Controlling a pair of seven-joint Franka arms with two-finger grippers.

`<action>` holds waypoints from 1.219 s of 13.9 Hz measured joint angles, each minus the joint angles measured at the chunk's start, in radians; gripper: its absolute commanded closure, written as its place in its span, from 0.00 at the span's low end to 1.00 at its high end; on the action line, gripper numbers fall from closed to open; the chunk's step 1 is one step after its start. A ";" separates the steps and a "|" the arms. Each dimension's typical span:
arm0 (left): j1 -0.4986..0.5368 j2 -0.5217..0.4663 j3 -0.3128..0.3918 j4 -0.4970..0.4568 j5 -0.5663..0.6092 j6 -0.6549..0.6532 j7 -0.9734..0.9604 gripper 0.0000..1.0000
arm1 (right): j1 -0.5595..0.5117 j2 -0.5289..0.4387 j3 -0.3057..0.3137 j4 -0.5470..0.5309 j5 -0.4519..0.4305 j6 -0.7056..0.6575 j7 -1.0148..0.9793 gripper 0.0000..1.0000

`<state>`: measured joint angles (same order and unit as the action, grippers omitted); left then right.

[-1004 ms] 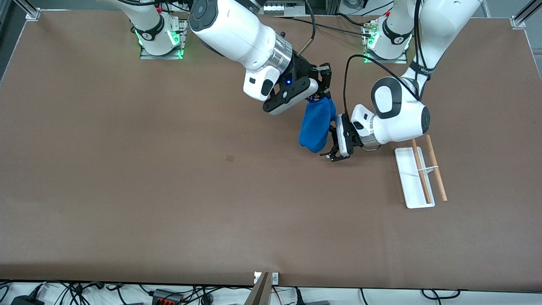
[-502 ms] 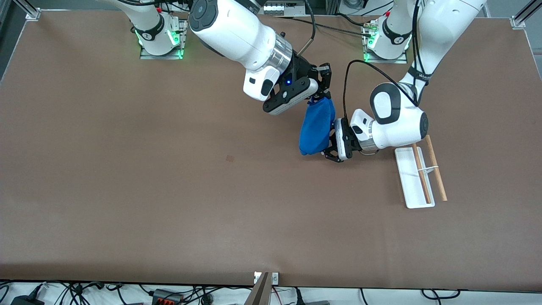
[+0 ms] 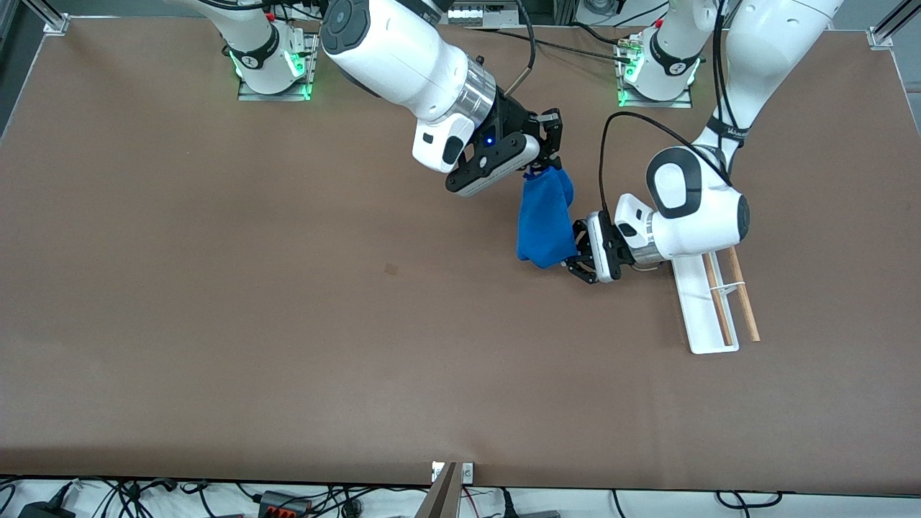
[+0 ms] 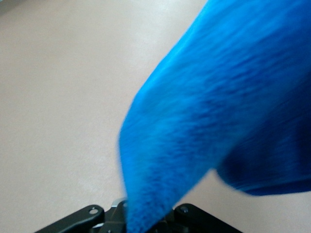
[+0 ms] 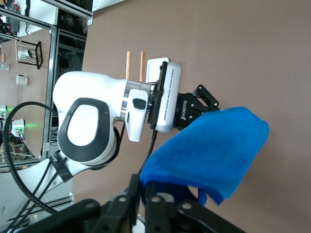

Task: Pass towel and hang on rack
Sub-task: 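Close the left gripper on the towel and open the right gripper, then carry the towel with the left gripper while the right gripper withdraws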

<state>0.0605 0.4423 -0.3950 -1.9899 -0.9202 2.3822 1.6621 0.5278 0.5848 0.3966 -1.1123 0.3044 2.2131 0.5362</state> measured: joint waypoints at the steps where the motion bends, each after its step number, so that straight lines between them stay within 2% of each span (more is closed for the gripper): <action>1: 0.000 -0.002 0.004 0.001 0.036 0.000 -0.015 0.99 | 0.000 0.000 -0.002 -0.003 -0.035 -0.002 0.000 0.00; 4: 0.003 -0.027 0.018 0.023 0.205 -0.033 -0.121 0.99 | -0.010 0.001 -0.019 -0.012 -0.122 -0.047 0.001 0.00; 6: 0.012 -0.050 0.048 0.058 0.287 -0.117 -0.181 0.99 | -0.050 0.000 -0.032 -0.012 -0.177 -0.118 -0.001 0.00; 9: 0.052 -0.075 0.095 0.080 0.371 -0.200 -0.284 0.99 | -0.139 -0.004 -0.035 -0.010 -0.318 -0.258 -0.003 0.00; 12: 0.112 -0.092 0.115 0.085 0.515 -0.241 -0.439 0.99 | -0.233 -0.004 -0.038 -0.011 -0.447 -0.400 -0.004 0.00; 14: 0.147 -0.109 0.120 0.092 0.616 -0.289 -0.572 0.99 | -0.306 -0.004 -0.041 -0.011 -0.498 -0.466 -0.029 0.00; 17: 0.199 -0.122 0.123 0.132 0.745 -0.328 -0.634 0.99 | -0.406 -0.004 -0.041 -0.011 -0.555 -0.536 -0.078 0.00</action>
<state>0.2594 0.3206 -0.2716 -1.8581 -0.1748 2.0541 1.0278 0.1223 0.5805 0.3554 -1.1228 -0.2505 1.6767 0.4580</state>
